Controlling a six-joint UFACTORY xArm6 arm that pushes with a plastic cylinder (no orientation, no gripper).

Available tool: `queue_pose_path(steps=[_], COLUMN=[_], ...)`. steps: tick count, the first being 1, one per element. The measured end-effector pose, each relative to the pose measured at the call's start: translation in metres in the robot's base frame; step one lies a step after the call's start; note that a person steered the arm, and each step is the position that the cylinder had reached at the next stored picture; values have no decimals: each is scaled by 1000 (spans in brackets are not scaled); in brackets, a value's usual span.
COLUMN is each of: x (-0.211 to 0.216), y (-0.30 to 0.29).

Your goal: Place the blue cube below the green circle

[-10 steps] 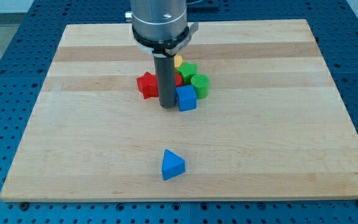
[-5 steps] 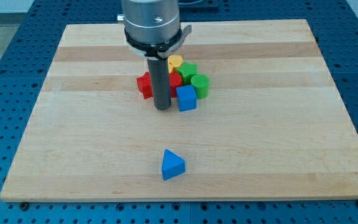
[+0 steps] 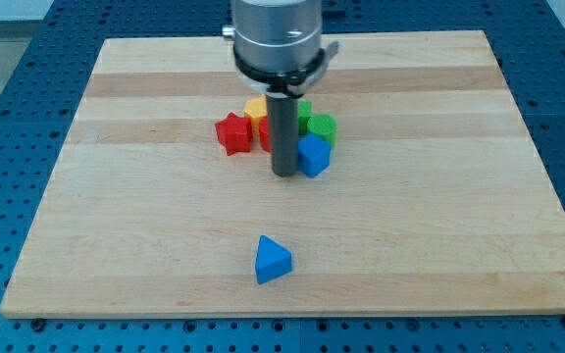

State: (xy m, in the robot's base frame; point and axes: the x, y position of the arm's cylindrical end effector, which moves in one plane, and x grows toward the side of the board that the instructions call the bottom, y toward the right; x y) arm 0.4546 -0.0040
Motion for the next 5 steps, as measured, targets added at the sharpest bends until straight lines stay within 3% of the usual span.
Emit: queue_pose_path(steps=[3,5], x=[17,-36], y=[72,103])
